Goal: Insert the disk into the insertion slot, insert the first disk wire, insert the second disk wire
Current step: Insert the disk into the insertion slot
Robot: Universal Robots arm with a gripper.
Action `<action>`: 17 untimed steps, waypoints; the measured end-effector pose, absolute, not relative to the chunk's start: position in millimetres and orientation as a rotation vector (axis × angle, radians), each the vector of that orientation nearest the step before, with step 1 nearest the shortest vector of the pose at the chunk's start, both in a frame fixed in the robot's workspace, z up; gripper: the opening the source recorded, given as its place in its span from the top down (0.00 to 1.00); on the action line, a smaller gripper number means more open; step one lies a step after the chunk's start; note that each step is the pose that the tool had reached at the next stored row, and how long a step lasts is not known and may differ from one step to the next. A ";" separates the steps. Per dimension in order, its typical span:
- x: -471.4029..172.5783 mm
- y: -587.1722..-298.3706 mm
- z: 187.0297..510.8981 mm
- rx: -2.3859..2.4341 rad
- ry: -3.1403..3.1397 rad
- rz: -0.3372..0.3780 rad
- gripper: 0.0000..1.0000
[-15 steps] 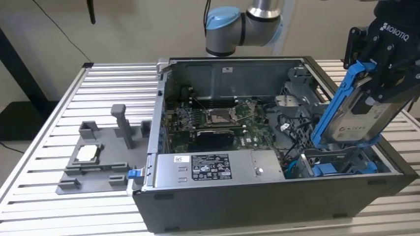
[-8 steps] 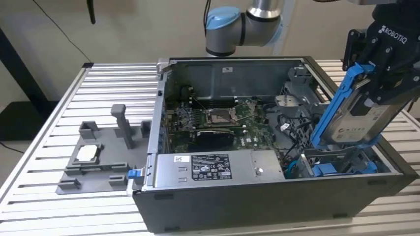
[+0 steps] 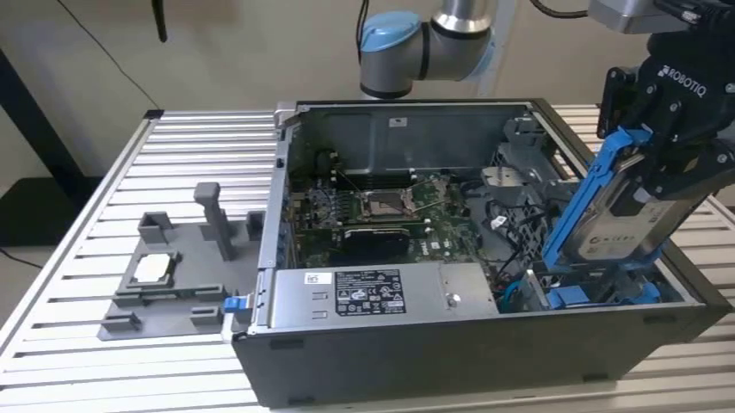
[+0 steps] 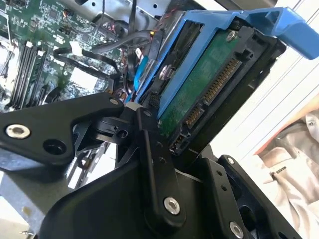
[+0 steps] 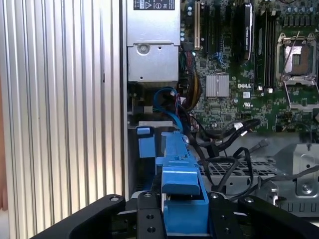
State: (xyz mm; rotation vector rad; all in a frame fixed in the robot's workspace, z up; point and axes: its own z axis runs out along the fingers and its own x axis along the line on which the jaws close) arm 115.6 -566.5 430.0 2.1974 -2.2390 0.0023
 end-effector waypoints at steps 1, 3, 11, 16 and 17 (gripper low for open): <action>115.6 -567.7 428.8 2.197 -2.239 0.002 0.67; 115.5 -568.9 426.1 2.198 -2.239 0.001 0.67; 115.0 -569.3 415.0 2.197 -2.240 0.001 0.67; 114.0 -569.3 409.7 2.197 -2.240 0.001 0.67; 113.9 -569.3 408.4 2.197 -2.240 0.001 0.67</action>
